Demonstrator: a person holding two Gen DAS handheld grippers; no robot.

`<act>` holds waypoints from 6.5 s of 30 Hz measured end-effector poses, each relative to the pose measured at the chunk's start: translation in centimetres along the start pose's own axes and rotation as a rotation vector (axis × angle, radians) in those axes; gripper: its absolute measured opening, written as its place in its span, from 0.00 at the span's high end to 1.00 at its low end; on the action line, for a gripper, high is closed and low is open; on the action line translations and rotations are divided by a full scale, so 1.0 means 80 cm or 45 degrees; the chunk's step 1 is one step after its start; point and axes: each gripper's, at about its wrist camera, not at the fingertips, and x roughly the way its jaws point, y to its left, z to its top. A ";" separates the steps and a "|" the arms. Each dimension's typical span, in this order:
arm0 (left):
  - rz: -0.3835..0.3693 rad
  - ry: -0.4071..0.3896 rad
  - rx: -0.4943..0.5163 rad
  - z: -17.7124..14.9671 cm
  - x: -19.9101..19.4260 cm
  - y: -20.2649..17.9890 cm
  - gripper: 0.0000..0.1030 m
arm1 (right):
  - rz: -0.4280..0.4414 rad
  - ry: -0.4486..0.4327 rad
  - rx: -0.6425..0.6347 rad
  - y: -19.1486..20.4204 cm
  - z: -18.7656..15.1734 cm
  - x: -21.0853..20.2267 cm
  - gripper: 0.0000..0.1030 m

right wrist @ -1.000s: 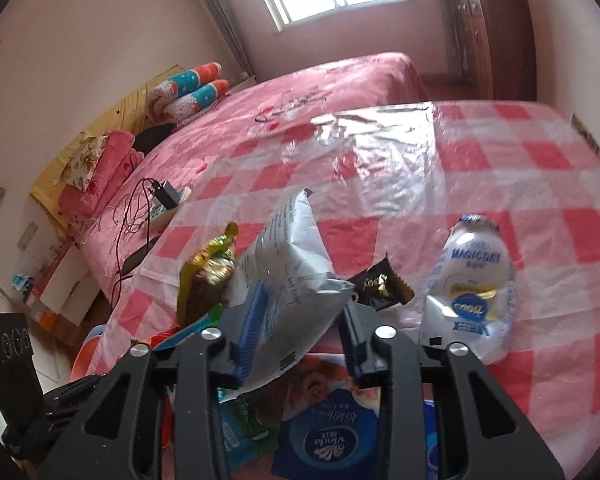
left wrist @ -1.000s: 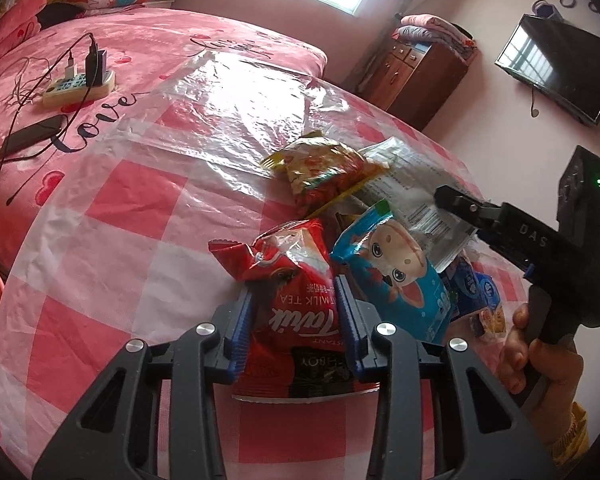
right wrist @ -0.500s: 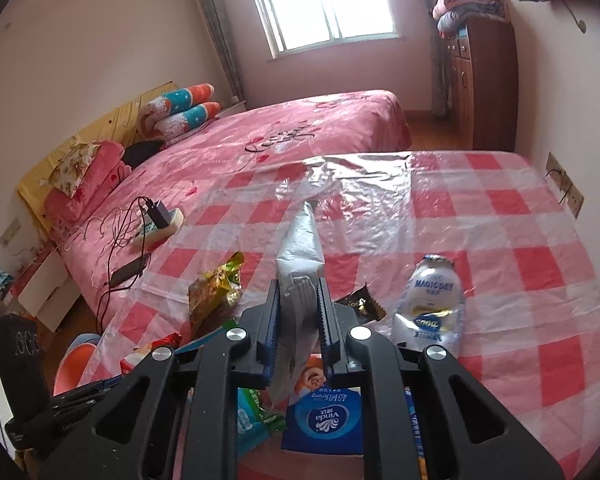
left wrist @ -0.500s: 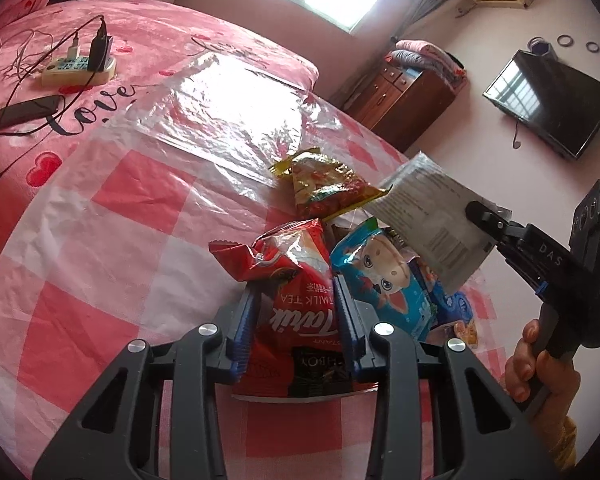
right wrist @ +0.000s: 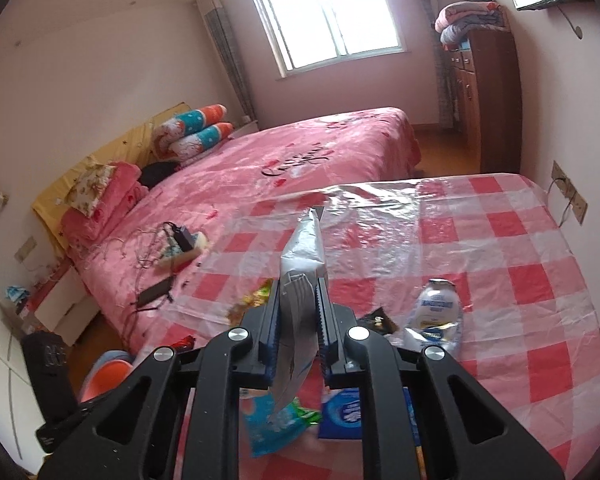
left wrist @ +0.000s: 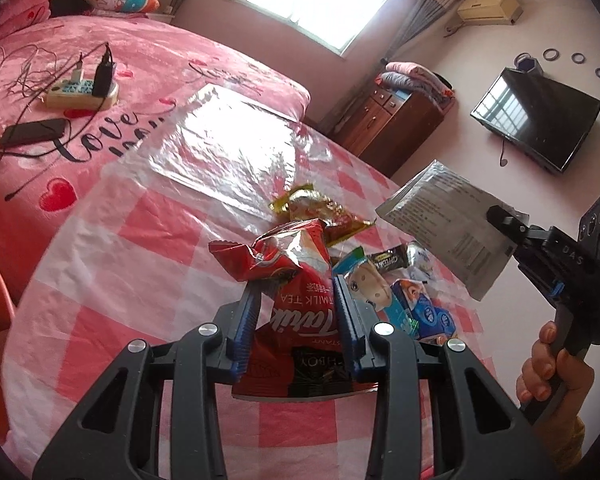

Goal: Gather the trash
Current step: 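Lift both held items and carry them over the orange bucket, then open both tools to drop the items into the orange bucket, then move both tools back to the trash pile on the bed, then grasp the blue cartoon snack bag with the left tool while the right tool grasps the MAGICDAY bottle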

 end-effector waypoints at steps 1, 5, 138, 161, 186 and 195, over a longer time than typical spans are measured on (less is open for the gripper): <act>0.002 -0.006 0.000 0.001 -0.003 0.002 0.63 | 0.022 0.003 0.001 0.005 0.001 -0.001 0.84; 0.015 -0.045 -0.008 0.002 -0.022 0.011 0.63 | 0.116 0.025 -0.009 0.031 0.004 -0.002 0.84; 0.116 0.187 0.070 -0.035 0.046 -0.123 0.20 | -0.120 -0.040 0.214 -0.173 -0.047 -0.009 0.05; 0.327 0.229 0.086 -0.017 0.120 -0.140 0.20 | -0.121 0.145 0.224 -0.188 -0.045 0.038 0.05; 0.363 0.217 0.115 -0.016 0.129 -0.127 0.31 | -0.245 0.293 0.062 -0.165 -0.043 0.105 0.19; 0.323 0.218 0.108 -0.015 0.127 -0.123 0.44 | -0.342 0.345 -0.059 -0.150 -0.045 0.117 0.21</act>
